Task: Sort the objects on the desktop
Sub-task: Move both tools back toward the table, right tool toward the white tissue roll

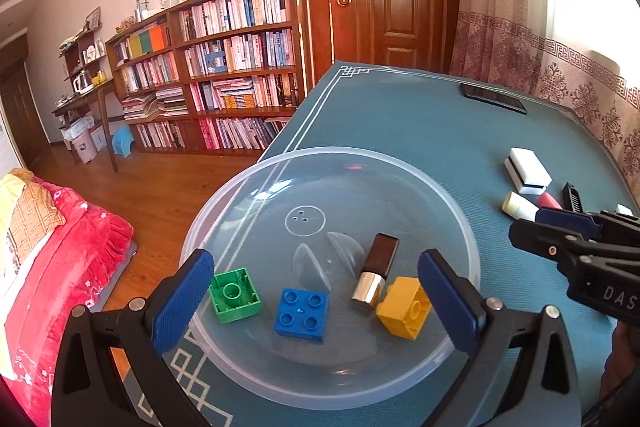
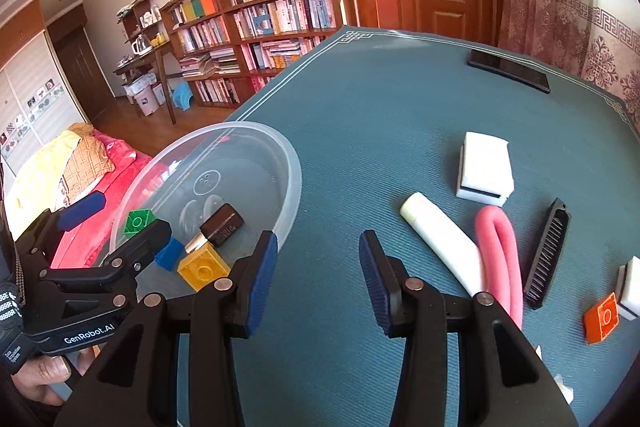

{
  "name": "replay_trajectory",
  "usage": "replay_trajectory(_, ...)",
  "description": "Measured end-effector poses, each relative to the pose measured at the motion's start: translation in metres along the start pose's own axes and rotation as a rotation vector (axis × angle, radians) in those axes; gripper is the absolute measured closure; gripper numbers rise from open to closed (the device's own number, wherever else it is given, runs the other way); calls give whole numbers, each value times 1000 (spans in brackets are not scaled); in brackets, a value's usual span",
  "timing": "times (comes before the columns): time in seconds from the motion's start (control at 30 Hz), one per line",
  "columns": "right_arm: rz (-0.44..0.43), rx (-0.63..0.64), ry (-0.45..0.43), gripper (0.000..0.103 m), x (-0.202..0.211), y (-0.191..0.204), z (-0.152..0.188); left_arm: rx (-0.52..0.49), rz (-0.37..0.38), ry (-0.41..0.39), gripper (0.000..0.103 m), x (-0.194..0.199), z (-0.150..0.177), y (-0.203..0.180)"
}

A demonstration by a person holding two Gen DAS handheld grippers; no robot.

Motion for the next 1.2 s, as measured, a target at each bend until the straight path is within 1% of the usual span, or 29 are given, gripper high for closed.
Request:
replay_trajectory(0.17, 46, -51, -13, 57, 14, -29, 5, -48, 31, -5, 1, 2, -4, -26)
replay_trajectory(0.47, 125, -150, -62, 57, 59, -88, 22, -121, 90, -13, 1, 5, -9, -78)
replay_trajectory(0.63, 159, -210, -85, 57, 81, -122, 33, -154, 107, -24, 1, 7, -13, -105)
replay_trajectory(0.7, 180, -242, -93, 52, 88, -137, 37, -161, 116, -28, 1, 8, -15, -114)
replay_trajectory(0.73, 189, -261, -99, 47, 92, -145, 39, -162, 122, -27, 1, 9, -16, -119)
replay_trajectory(0.77, 199, -280, -107, 46, 95, -153, 41, -163, 128, -25, 1, 9, -17, -124)
replay_trajectory(0.9, 231, -308, -102, 46, 103, -173, 46, -158, 159, -17, 1, 10, -19, -143)
replay_trajectory(0.97, 241, -310, -108, 46, 107, -180, 47, -142, 180, 1, 1, 8, -19, -152)
replay_trajectory(1.1, 259, -304, -111, 46, 114, -190, 51, -63, 230, 62, 1, -1, -16, -166)
replay_trajectory(1.2, 268, -308, -109, 46, 118, -196, 55, -8, 259, 89, 1, -7, -16, -178)
Point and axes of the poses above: each gripper's, at about its wrist camera, not at the fingertips, and x roughly against the way its jaws point, y to its left, z to its underside, the point moved 5 cm from there along -x, roughly the way its jaws point, and after that the axes turned 12 degrees about -y, right-handed, at the moved point
